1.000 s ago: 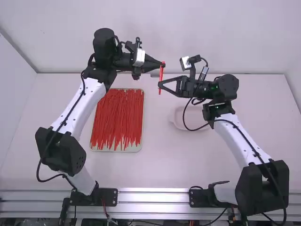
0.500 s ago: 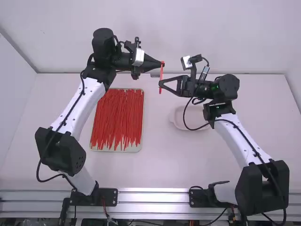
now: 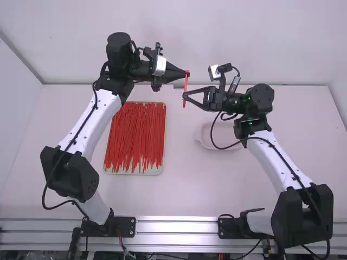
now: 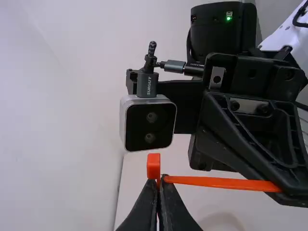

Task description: Fasten the cable tie

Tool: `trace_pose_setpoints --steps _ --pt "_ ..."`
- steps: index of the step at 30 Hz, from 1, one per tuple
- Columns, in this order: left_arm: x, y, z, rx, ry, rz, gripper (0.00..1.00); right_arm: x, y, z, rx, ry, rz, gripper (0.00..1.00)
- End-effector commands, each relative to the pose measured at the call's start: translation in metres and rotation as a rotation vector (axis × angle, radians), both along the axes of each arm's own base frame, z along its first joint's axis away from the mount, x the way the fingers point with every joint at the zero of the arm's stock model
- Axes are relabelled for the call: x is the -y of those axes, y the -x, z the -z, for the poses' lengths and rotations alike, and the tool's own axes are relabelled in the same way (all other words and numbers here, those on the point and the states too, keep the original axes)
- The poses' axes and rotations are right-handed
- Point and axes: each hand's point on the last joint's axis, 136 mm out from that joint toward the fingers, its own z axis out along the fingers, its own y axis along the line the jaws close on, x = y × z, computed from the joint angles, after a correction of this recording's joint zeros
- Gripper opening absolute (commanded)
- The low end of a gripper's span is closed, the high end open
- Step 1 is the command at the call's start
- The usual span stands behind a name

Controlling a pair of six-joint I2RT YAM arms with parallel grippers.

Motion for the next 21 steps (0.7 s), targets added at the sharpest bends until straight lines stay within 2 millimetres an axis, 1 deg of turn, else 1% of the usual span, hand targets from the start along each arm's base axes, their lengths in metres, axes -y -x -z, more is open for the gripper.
trace_pose_setpoints --steps 1,4,14,21 --pt "0.0001 0.0053 -0.0031 0.023 0.003 0.017 0.02 -0.002 0.0019 -0.0042 0.031 -0.011 0.002 0.0" --pt "-0.0028 0.0034 -0.0031 0.022 0.003 0.01 0.02 -0.0007 0.0039 -0.0091 0.064 -0.02 0.001 0.0" --pt "-0.0014 0.0049 -0.0032 0.023 0.003 0.017 0.02 -0.0008 0.0027 -0.0092 0.041 -0.024 0.005 0.0" --pt "-0.0014 0.0047 -0.0053 0.04 0.007 0.016 0.02 0.0045 -0.0013 -0.0081 0.03 -0.021 0.019 0.0"
